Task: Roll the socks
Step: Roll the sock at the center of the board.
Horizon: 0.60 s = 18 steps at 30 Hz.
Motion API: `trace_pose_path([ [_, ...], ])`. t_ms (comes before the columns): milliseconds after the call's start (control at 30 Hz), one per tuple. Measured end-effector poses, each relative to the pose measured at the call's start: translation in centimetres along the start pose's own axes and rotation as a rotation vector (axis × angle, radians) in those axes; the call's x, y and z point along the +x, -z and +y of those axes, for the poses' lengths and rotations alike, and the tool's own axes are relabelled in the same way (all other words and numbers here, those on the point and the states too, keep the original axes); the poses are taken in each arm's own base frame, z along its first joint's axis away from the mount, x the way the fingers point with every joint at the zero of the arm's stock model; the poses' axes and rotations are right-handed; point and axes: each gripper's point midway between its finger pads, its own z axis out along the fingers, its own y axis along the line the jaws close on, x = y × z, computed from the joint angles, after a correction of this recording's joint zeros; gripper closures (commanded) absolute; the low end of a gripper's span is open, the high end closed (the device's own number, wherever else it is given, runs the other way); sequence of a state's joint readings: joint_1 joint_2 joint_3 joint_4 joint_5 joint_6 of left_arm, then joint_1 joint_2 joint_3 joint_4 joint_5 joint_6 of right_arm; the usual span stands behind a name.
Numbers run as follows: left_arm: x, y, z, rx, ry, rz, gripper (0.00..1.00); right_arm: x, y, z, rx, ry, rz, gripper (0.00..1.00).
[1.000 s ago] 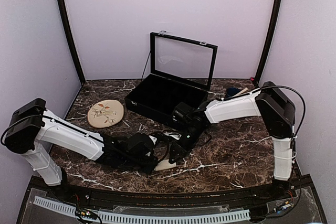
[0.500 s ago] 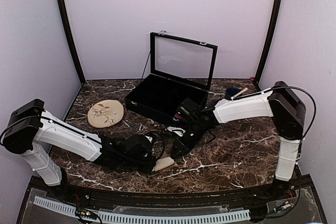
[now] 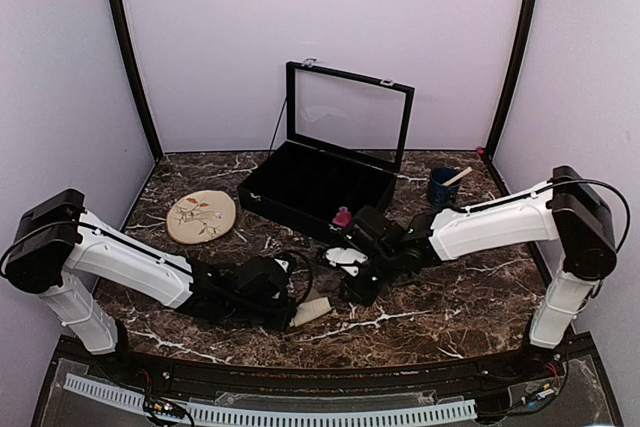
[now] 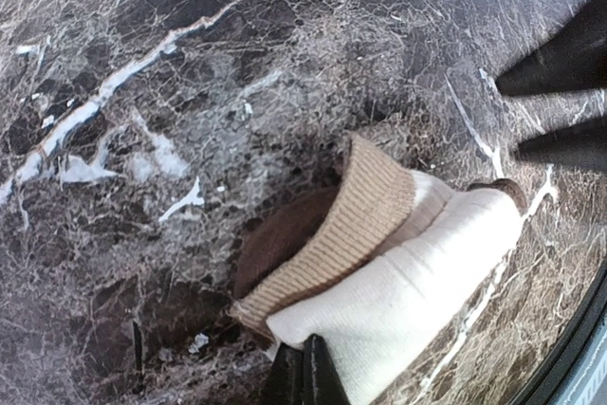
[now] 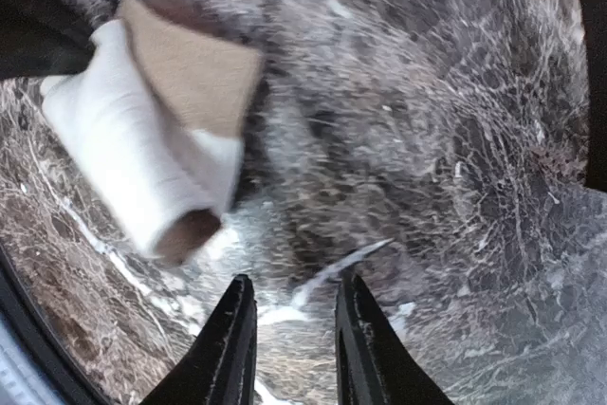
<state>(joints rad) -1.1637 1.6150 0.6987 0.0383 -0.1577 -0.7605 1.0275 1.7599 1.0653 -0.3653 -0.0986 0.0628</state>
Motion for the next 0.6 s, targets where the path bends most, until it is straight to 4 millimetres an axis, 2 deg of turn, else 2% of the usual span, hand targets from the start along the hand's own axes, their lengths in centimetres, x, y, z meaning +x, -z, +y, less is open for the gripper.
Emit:
trace_pose_path([
  [67,-0.1,0.0,0.1,0.005,0.004,-0.005,1.0,0.3,0.4,0.0,0.101,0.063,-0.033,0.71],
  [100,-0.1,0.0,0.1,0.008,0.005,-0.006,1.0,0.5,0.4,1.5,0.098,0.107,-0.033,0.71],
  [200,0.0,-0.1,0.1,0.024,0.007,-0.01,1.0,0.5,0.9,3.0,0.176,0.202,-0.086,0.69],
  [400,0.1,-0.2,0.0,0.057,-0.001,-0.014,1.0,0.0,1.4,3.0,0.329,0.306,-0.153,0.67],
  [600,-0.1,-0.4,-0.2,0.086,-0.028,-0.015,1.0,-0.4,1.8,4.0,0.406,0.385,-0.203,0.65],
])
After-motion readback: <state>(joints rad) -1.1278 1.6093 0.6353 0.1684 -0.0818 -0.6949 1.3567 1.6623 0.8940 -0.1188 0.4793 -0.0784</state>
